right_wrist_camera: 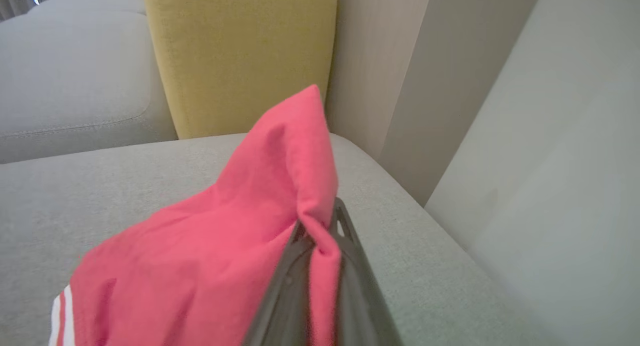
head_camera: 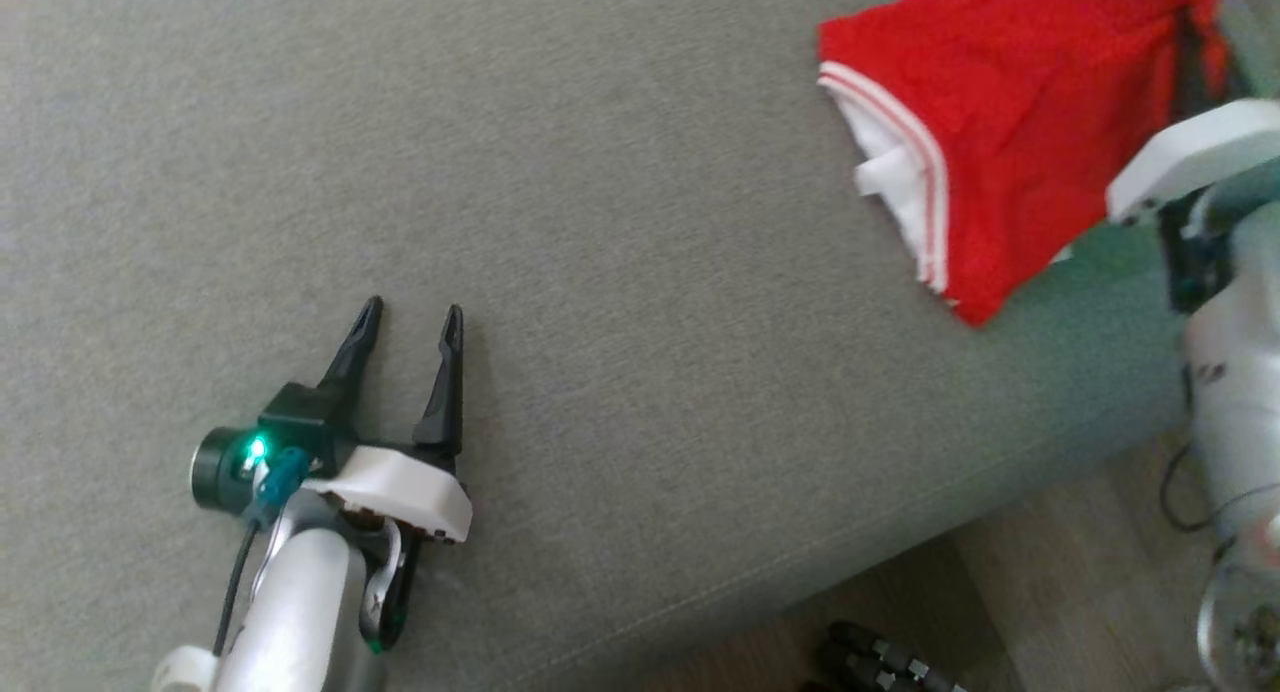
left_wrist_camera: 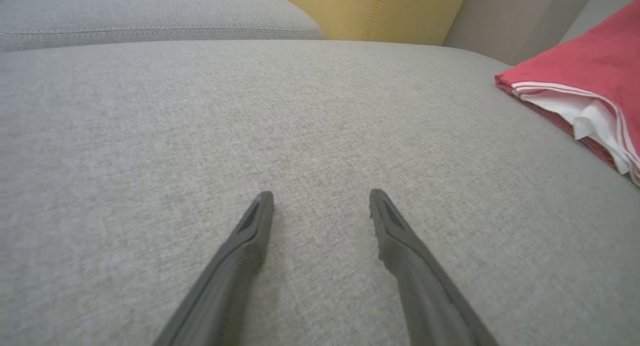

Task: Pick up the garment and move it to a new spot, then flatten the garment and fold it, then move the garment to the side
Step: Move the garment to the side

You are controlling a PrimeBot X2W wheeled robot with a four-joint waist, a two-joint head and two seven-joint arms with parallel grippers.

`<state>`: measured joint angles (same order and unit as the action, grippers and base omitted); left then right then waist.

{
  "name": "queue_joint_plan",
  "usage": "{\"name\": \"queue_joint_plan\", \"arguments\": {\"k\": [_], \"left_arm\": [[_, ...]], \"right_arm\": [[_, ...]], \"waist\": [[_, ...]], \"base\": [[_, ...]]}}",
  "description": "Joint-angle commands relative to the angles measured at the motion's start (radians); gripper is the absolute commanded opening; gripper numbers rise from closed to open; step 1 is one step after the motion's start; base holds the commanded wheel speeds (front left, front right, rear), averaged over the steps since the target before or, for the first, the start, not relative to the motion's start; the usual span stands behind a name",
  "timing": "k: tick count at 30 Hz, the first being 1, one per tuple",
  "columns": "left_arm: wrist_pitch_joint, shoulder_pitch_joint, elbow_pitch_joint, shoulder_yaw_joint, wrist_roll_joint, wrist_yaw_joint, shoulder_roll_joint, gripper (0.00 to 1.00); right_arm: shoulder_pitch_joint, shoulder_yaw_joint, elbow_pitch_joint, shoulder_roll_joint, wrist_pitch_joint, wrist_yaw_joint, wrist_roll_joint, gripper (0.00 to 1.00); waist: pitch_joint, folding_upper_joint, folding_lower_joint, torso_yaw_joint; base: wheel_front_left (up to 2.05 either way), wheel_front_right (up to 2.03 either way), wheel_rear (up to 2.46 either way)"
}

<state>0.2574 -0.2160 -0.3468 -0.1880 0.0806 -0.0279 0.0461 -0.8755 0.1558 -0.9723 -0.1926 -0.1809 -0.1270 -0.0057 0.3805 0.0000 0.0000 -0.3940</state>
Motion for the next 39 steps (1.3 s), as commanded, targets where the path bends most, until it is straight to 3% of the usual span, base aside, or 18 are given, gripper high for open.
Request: {"name": "queue_joint_plan", "arguments": {"k": [1, 11, 12, 13, 14, 15, 25, 31, 39], "left_arm": [[0.004, -0.006, -0.001, 0.033, -0.006, -0.004, 0.013, 1.0], [0.004, -0.012, 0.0, 0.042, -0.014, -0.011, 0.015, 1.0], [0.004, -0.012, 0.0, 0.043, -0.014, -0.012, 0.015, 1.0], [0.004, -0.012, -0.001, 0.044, -0.014, -0.012, 0.015, 1.0], [0.004, -0.012, -0.001, 0.045, -0.013, -0.012, 0.014, 1.0], [0.004, -0.013, -0.002, 0.046, -0.013, -0.011, 0.014, 1.0], [0.004, -0.009, 0.001, 0.057, 0.004, 0.005, 0.009, 1.0], [0.004, 0.007, 0.002, 0.073, 0.022, 0.027, 0.007, 1.0], [0.004, 0.032, -0.003, 0.094, 0.046, 0.055, 0.005, 1.0]], "right_arm": [[-0.048, 0.027, 0.018, -0.026, 0.005, -0.004, -0.026, 0.0], [-0.138, 0.2, 0.009, -0.059, 0.027, -0.004, -0.199, 0.0], [-0.139, 0.212, 0.008, -0.056, 0.029, -0.004, -0.211, 0.31], [-0.142, 0.221, 0.006, -0.049, 0.026, -0.004, -0.216, 0.36], [-0.143, 0.221, 0.006, -0.042, 0.019, -0.004, -0.227, 0.63], [-0.143, 0.227, 0.006, -0.038, 0.015, -0.004, -0.237, 1.0], [-0.117, 0.186, 0.068, 0.038, -0.068, -0.004, -0.279, 1.0], [-0.045, 0.1, 0.133, 0.105, -0.08, -0.004, -0.208, 1.0], [0.154, -0.054, 0.261, 0.139, -0.081, -0.004, -0.057, 1.0]], "waist": [[0.017, 0.0, 0.0, 0.018], [0.043, 0.0, 0.0, 0.039], [0.043, 0.0, 0.0, 0.039], [0.042, 0.0, 0.0, 0.04], [0.041, 0.0, 0.0, 0.041], [0.039, 0.0, 0.0, 0.041], [-0.008, 0.0, 0.0, 0.071], [-0.056, 0.0, 0.0, 0.118], [-0.129, 0.0, 0.0, 0.213]], "base": [[0.0, 0.0, 0.0], [0.0, 0.0, 0.0], [0.0, 0.0, 0.0], [0.0, 0.0, 0.0], [0.0, 0.0, 0.0], [0.0, 0.0, 0.0], [0.0, 0.0, 0.0], [0.0, 0.0, 0.0], [0.0, 0.0, 0.0]]}}
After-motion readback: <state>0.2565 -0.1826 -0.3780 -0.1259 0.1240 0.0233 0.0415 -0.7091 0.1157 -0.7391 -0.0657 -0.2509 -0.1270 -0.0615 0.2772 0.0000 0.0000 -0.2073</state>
